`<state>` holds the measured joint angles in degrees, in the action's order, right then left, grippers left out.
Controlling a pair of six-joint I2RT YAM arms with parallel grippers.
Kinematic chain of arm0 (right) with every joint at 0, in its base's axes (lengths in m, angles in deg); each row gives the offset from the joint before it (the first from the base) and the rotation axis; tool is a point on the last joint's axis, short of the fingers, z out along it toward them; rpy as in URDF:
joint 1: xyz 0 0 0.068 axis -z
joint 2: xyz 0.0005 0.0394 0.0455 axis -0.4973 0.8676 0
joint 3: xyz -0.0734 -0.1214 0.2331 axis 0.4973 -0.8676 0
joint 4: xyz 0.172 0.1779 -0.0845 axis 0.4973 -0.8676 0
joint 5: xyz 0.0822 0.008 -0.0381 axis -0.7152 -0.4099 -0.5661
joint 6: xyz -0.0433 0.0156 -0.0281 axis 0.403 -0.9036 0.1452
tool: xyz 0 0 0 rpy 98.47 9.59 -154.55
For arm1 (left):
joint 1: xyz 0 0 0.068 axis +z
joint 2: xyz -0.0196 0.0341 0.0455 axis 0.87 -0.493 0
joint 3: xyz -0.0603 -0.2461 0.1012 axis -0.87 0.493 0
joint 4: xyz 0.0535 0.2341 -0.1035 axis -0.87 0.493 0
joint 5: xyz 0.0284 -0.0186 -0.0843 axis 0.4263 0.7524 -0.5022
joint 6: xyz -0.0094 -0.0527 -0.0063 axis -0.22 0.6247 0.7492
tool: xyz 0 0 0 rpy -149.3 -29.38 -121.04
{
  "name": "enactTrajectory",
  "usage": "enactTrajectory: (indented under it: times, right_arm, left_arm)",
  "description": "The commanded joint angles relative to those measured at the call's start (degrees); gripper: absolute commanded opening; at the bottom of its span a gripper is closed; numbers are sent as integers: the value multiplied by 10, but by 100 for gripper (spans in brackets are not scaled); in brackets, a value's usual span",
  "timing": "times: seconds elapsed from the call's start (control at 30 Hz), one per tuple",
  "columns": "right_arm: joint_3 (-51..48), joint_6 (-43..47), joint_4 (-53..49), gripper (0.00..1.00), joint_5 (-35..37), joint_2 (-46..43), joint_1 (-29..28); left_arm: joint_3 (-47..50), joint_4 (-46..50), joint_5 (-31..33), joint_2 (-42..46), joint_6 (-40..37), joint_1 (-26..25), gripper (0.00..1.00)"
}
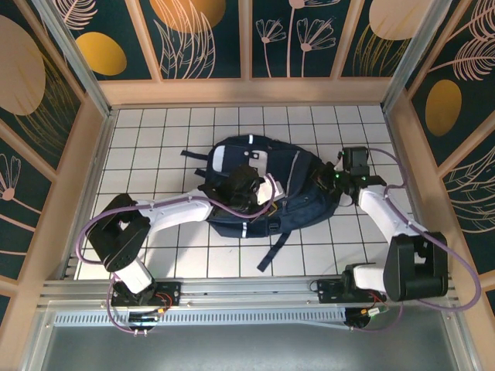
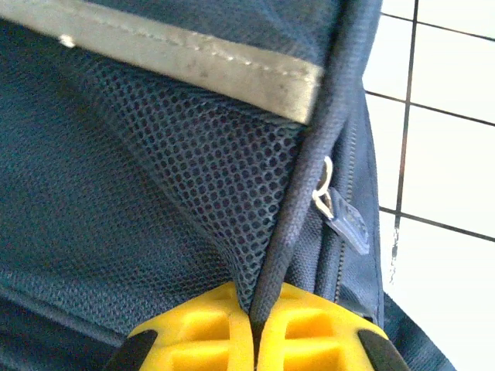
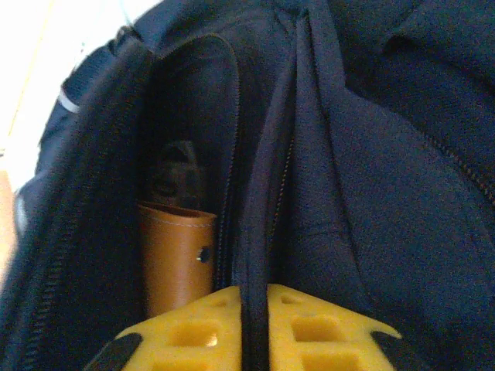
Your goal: Pack the student bag
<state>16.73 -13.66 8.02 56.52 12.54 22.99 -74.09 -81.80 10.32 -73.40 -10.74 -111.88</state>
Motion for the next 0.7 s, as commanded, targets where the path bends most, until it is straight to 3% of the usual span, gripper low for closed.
enactTrajectory:
  times: [0.0,0.1,0.17,0.33,0.43,0.5,0.6,0.67]
  right_arm:
    - [27,51,117,13,-72,28,1]
    - [33,83,107,43,-40,43,12]
    - [37,140,83,49,-22,25,13]
    - [17,273,-13,49,70,-88,12]
    - [17,247,-94,46,120,-139,12]
    - [7,208,-140,45,110,-163,-3]
    - [-35,153,-143,40,79,-199,-83]
    - [-51,141,-121,27,84,-223,-162]
  left_arm:
    - [-31,-11,-48,-4,-47,-11,0]
    - [-64,8,-22,-41,-35,-8,0]
    - [-99,37,-19,-74,-5,5,0]
    - [-84,-24,-91,-77,61,39,0]
    - [-73,-47,-127,-64,80,52,0]
    - [-84,-24,-138,-64,64,53,0]
    - [-107,12,-163,-74,43,59,0]
    - [-124,29,-179,-82,50,65,0]
